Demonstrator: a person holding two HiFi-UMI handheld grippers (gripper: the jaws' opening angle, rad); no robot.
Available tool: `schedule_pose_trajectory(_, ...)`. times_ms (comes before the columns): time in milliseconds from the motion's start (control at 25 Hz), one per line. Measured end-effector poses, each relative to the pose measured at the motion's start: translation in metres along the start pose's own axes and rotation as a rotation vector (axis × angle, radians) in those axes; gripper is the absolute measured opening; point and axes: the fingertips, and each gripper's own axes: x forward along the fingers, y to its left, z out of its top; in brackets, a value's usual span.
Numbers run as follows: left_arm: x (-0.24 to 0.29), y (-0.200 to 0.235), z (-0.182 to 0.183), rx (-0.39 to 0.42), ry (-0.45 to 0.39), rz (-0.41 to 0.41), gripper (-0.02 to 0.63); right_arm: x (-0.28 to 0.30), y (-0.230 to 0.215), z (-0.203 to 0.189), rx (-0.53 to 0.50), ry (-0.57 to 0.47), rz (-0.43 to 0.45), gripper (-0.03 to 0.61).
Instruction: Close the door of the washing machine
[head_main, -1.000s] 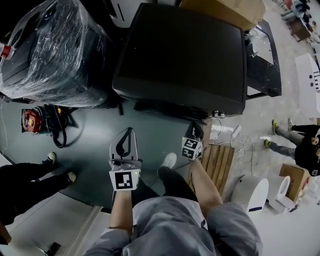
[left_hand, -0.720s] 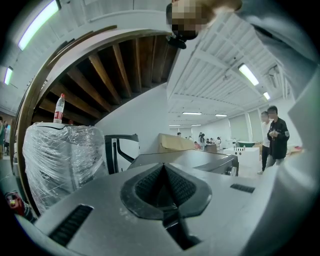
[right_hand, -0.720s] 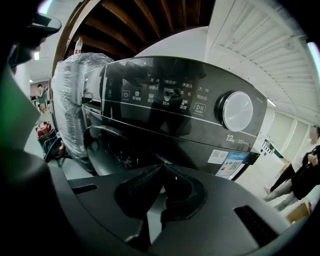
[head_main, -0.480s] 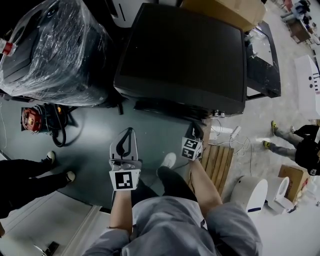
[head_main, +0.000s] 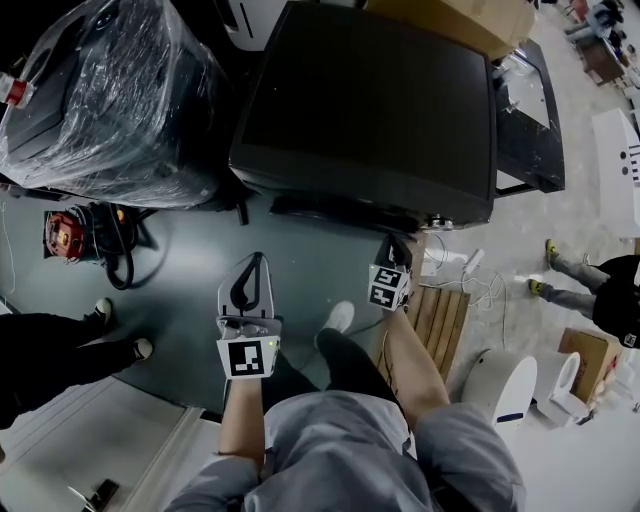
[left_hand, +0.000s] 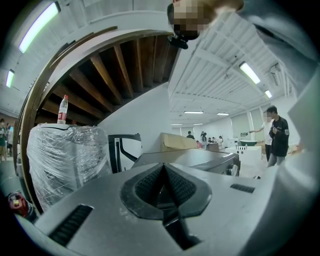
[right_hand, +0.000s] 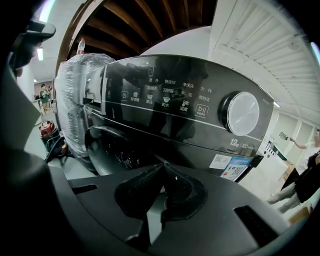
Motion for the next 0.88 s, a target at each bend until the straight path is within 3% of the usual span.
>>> schedule_pose_trajectory(200, -0.003, -0.010, 0.000, -0.009, 0.004, -0.018, 0.002, -0.024, 0.014, 0.023, 0.047, -0.070, 0.024, 0.000)
schedule_pose_trajectory(640, -0.013, 0.009, 0.004, -0.028, -0.006, 0.006, 0.002, -0.141, 0.061, 0.169, 0.130, -0.472, 0.145, 0.000)
schedule_pose_trajectory(880, -0.020, 0.022, 0.004, -0.048, -0.012, 0.034, 0.000, -0.186, 0.066, 0.209, 0.154, -0.592, 0.169, 0.000)
